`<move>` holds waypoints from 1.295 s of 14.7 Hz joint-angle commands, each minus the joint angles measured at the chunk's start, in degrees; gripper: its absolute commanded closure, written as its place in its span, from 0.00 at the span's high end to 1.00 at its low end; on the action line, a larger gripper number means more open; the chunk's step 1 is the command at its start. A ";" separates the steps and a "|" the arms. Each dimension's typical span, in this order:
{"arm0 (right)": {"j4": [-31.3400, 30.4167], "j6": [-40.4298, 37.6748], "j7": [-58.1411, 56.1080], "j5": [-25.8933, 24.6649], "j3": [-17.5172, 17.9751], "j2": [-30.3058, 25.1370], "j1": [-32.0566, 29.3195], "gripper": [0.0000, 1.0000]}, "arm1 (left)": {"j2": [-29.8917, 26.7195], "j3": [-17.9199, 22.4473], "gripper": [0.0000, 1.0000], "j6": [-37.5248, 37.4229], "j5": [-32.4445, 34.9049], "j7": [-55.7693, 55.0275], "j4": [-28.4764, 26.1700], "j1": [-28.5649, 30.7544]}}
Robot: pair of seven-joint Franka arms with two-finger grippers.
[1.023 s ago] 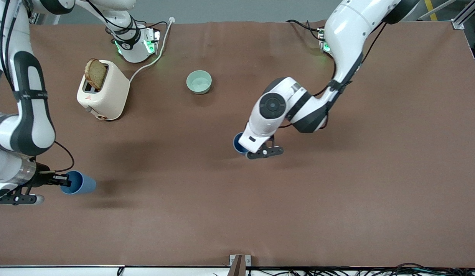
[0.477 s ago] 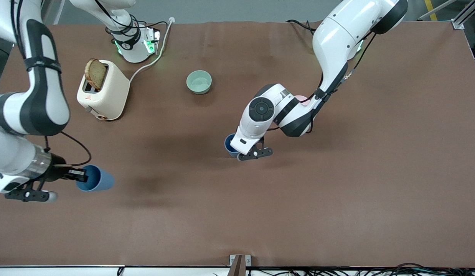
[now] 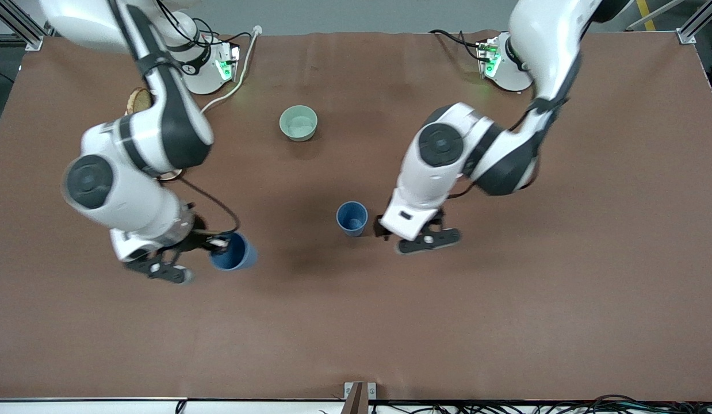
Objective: Stack blue cups with both arms
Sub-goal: 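Set the left cup down while the right gripper brings its cup over, then lower the right cup into the placed cup while the left gripper withdraws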
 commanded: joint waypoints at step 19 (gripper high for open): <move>-1.48 5.73 19.01 0.61 -0.48 6.03 21.25 0.02 | -36.38 8.14 1.00 -25.23 -8.78 47.09 -15.10 17.19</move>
